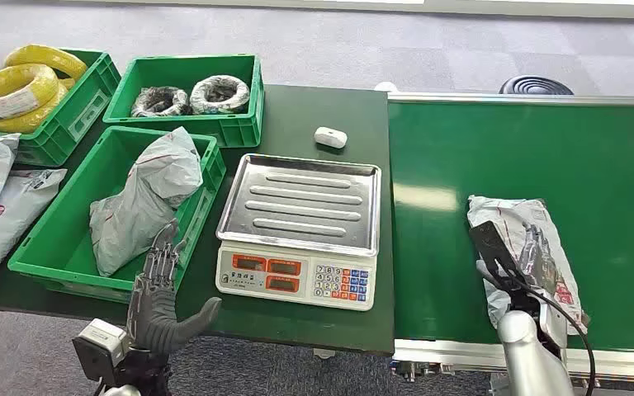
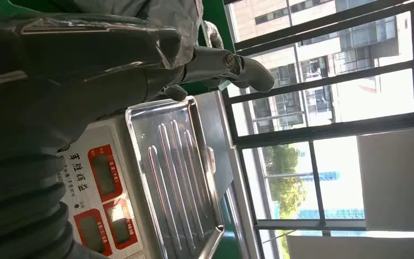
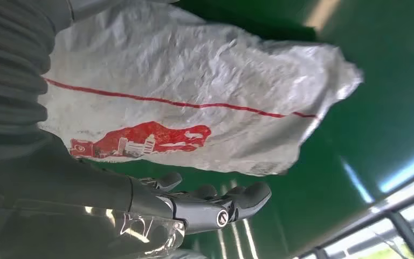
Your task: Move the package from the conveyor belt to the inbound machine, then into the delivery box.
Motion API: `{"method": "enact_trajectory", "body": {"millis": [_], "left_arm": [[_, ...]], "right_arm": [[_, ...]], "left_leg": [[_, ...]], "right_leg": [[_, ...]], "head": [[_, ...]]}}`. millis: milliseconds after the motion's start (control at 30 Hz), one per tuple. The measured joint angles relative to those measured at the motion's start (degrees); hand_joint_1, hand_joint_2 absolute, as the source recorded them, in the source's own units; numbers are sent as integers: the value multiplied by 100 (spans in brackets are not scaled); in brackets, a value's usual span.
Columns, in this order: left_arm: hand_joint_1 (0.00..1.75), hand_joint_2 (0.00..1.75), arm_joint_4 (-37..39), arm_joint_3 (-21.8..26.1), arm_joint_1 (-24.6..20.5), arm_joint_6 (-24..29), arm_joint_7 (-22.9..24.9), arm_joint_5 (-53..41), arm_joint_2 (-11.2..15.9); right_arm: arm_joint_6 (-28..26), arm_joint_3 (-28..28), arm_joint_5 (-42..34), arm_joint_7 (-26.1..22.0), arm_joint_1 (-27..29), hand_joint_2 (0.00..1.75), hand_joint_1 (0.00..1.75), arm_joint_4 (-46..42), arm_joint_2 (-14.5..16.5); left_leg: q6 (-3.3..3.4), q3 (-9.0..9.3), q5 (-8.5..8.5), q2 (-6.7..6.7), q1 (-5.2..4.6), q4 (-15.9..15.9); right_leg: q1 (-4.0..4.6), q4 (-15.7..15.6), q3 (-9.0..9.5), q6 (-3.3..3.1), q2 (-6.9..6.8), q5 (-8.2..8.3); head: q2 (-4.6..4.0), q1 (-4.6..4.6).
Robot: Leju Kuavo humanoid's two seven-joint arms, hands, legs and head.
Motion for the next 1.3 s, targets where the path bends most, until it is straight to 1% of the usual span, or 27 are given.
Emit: {"method": "enact_trajectory", "body": {"millis": [67, 133, 167, 200, 300, 333, 400, 467, 533, 600, 667, 800, 833, 900, 933, 1033, 1133, 1200, 1300], "left_arm": [[0, 175, 19, -19, -25, 35, 13, 25, 12], [0, 175, 56, -65, -63, 109, 34, 54, 31], [0, 175, 74, -91, -78, 145, 40, 57, 39], [0, 175, 94, -115, -94, 177, 44, 59, 45], [0, 175, 147, -164, -140, 241, 47, 65, 56], [0, 175, 161, -171, -153, 255, 47, 75, 56], [0, 175, 184, -175, -193, 288, 48, 110, 56], [0, 175, 204, -174, -258, 310, 55, 148, 59], [0, 175, 216, -170, -306, 325, 69, 166, 65], [0, 175, 217, -164, -315, 340, 79, 170, 71], [0, 175, 211, -158, -306, 369, 79, 172, 77], [0, 175, 169, -145, -249, 456, 34, 182, 87], [0, 175, 163, -144, -240, 482, 3, 195, 90], [0, 175, 163, -143, -243, 532, -66, 239, 102], [0, 175, 170, -143, -260, 554, -99, 262, 110], [0, 175, 231, -149, -395, 572, -181, 326, 145], [0, 175, 351, -176, -608, 497, -243, 348, 164], [0, 175, 443, -213, -765, 425, -265, 326, 164], [0, 175, 572, -253, -969, 359, -277, 271, 160]], "right_arm": [[83, 15, 227, 472, -149, 175, 0, 296, -43], [263, 30, 586, 1289, -404, 175, 0, 850, -116], [385, 29, 688, 1558, -502, 175, 0, 1092, -150], [516, 24, 746, 1722, -588, 175, 22, 1308, -182], [918, -34, 779, 1813, -822, 175, 153, 1792, -272], [1011, -71, 762, 1786, -897, 175, 175, 1915, -294], [1116, -170, 686, 1672, -1024, 175, 175, 2119, -325], [1065, -274, 602, 1506, -1111, 175, 175, 2260, -350], [805, -384, 502, 1252, -1162, 175, 175, 2339, -364], [473, -501, 312, 833, -1183, 175, 175, 2368, -351], [268, -619, 21, 201, -1204, 175, 175, 2365, -316], [232, -784, -966, -1711, -1272, 175, 175, 2080, -135], [242, -795, -1281, -2105, -1286, 175, 175, 1933, -70], [240, -760, -1983, -2705, -1293, 175, 175, 1501, 75], [237, -709, -2318, -2884, -1293, 175, 175, 1226, 156], [230, -398, -2949, -3044, -1307, 175, 175, 419, 362], [402, 129, -2990, -2959, -1469, 175, 175, -155, 540], [767, 578, -2887, -2869, -1708, 175, 175, -344, 651], [1374, 1249, -2689, -2781, -2092, 175, 175, -386, 779]], "left_leg": [[0, -1, 0, -1, 0, 0], [0, -5, -1, -4, 0, 0], [0, -7, -1, -6, 0, 0], [0, -9, -1, -7, 1, 0], [0, -6, -2, -9, 1, 0], [0, -3, -2, -10, 2, 0], [1, 1, -2, -15, 2, 0], [3, 2, -1, -20, 2, 0], [7, 1, 2, -23, -1, 1], [10, 0, 4, -22, -6, 2], [10, -2, 4, -19, -9, 2], [10, -5, 6, -23, -7, 2], [10, -6, 7, -26, -6, 2], [10, -10, 9, -32, -4, 2], [10, -12, 9, -31, -3, 1], [10, -17, 9, -27, -2, 0], [9, -19, 10, -16, -2, 0], [8, -17, 12, -8, -2, 0], [8, -14, 14, -4, -2, 0]], "right_leg": [[0, 0, -2, 0, 0, -1], [0, 0, -6, 0, -1, -2], [0, 0, -8, 0, -1, -2], [0, 0, -9, 0, -1, -3], [0, -2, -9, 2, -3, -5], [0, -3, -7, 3, -5, -6], [0, -4, -2, 4, -10, -7], [-1, -5, 9, 5, -17, -7], [-2, -5, 18, 8, -19, -3], [-4, -4, 18, 12, -17, 3], [-6, -3, 16, 14, -14, 7], [-5, -2, 8, 13, -17, 6], [-4, -1, 6, 13, -20, 6], [-2, 0, 3, 12, -26, 5], [-1, 0, 1, 12, -26, 5], [1, 2, -5, 11, -23, 4], [1, 3, -8, 10, -13, 5], [0, 3, -9, 10, -7, 7], [0, 3, -9, 10, -6, 8]], "head": [[0, 1], [0, 2], [0, 2], [0, 0], [0, 1], [0, 1], [0, 2], [0, 2], [0, 3], [0, 3], [-1, 2], [0, 1], [0, 0], [0, 1], [0, 1], [0, 1], [-1, 1], [-1, 2], [0, 1]]}}
